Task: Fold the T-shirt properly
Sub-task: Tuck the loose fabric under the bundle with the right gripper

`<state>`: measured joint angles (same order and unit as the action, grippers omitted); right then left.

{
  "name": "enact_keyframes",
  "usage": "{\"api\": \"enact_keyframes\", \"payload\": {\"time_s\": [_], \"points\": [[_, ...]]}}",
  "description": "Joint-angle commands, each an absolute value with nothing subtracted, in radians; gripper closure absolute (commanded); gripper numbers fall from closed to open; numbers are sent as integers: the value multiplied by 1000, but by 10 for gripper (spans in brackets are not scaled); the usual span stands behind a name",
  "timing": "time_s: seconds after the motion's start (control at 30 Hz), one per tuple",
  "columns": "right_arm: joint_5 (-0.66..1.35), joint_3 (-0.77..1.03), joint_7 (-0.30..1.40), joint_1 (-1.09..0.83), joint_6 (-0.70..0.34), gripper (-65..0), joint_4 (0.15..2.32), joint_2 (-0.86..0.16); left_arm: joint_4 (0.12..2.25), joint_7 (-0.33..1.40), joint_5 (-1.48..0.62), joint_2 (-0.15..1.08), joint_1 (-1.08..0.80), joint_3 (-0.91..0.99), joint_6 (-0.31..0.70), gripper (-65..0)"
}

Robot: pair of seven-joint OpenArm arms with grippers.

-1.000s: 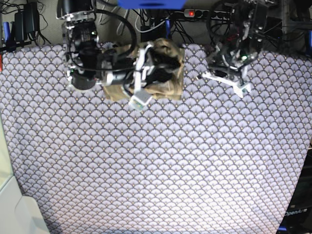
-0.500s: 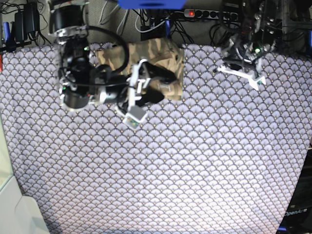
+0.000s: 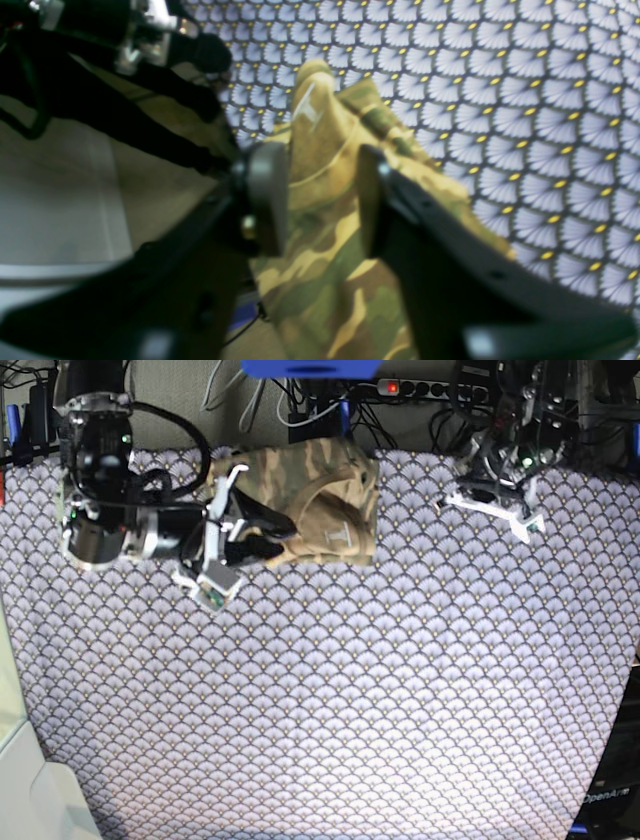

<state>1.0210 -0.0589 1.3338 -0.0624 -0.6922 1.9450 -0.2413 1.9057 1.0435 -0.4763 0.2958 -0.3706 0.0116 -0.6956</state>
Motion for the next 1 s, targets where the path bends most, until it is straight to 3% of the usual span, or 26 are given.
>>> {"api": "enact_keyframes", "payload": {"time_s": [0.0,0.23,0.4,0.6,0.97], "points": [[1046,-56,1310,-59,-698,-141,1960,-248,1920,1036,-475,302,-369,15,-698,-13],[1040,-12,1207,-139,-698,-119,1949,-271,1920,1036,-475,308,-378,16,-698,-13],[1040,-24,1196,-111,-698,-119,1796,-274,1928,1036,-475,308,-390,18,-698,-13],[1040,-85,1112,-64,-698,-119,1593,-269,1928,1046,-472,309,-392,18,-698,-13],[1040,-269,987,50,-698,-119,1411,-268,1928,1047,-470,309,-403,18,-698,-13]]}}
